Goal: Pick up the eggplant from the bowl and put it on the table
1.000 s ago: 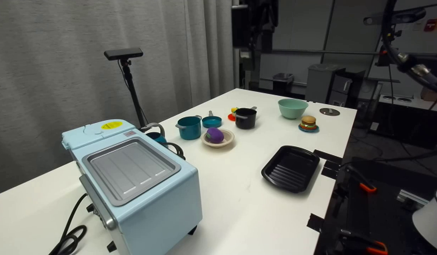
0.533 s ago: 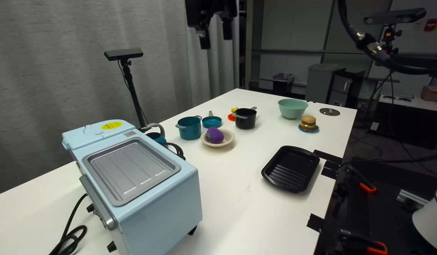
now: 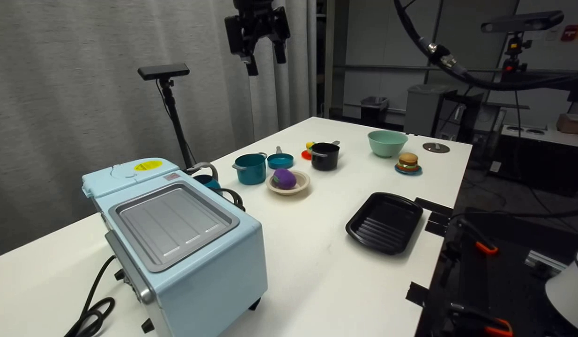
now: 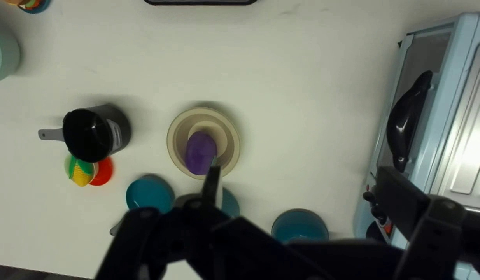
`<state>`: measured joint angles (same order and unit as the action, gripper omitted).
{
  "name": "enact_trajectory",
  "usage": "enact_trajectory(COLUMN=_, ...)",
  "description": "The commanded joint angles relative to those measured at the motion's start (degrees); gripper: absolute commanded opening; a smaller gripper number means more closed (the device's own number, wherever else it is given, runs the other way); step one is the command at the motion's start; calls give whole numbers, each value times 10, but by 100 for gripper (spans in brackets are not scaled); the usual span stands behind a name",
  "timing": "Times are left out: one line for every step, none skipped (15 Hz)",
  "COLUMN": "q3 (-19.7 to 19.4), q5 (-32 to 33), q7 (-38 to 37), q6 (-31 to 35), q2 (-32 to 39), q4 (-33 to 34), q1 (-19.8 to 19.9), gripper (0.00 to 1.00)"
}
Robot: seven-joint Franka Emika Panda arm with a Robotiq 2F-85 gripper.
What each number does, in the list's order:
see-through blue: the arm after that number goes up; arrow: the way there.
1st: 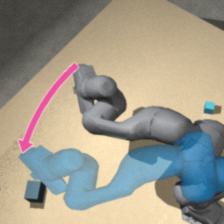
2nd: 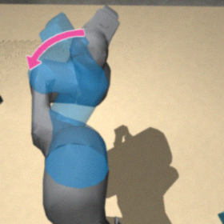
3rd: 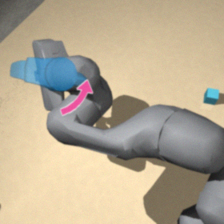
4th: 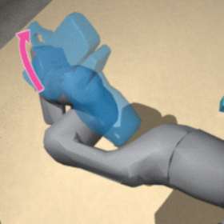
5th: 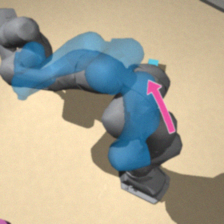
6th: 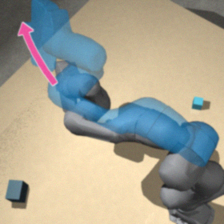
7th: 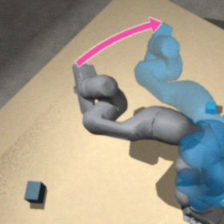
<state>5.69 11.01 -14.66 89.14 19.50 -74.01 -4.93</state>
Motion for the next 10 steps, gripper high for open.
enact_trajectory(q3=-26, q5=-17, q7=8, q6=-6, q2=103, q4=140, q1=-4, gripper=100)
enact_trajectory(q3=-32, q5=-22, q7=4, q6=-13, q2=125, q4=167, q1=-3, gripper=100)
enact_trajectory(q3=-37, q5=-29, q7=0, q6=-22, q2=146, q4=193, q1=-1, gripper=100)
enact_trajectory(q3=-42, q5=-37, q7=-1, q6=-29, q2=166, q4=216, q1=0, gripper=100)
enact_trajectory(q3=-46, q5=-44, q7=0, q6=-37, q2=183, q4=237, q1=2, gripper=100)
enact_trajectory(q3=-38, q5=-23, q7=-1, q6=-2, q2=129, q4=149, q1=1, gripper=100)
enact_trajectory(q3=-42, q5=-28, q7=-1, q6=-5, q2=146, q4=168, q1=1, gripper=100)
enact_trajectory(q3=-44, q5=-30, q7=-1, q6=-6, q2=158, q4=182, q1=2, gripper=100)
enact_trajectory(q3=-44, q5=-30, q7=-1, q6=-8, q2=166, q4=191, q1=2, gripper=100)
enact_trajectory(q3=-44, q5=-31, q7=-1, q6=-9, q2=169, q4=197, q1=2, gripper=100)
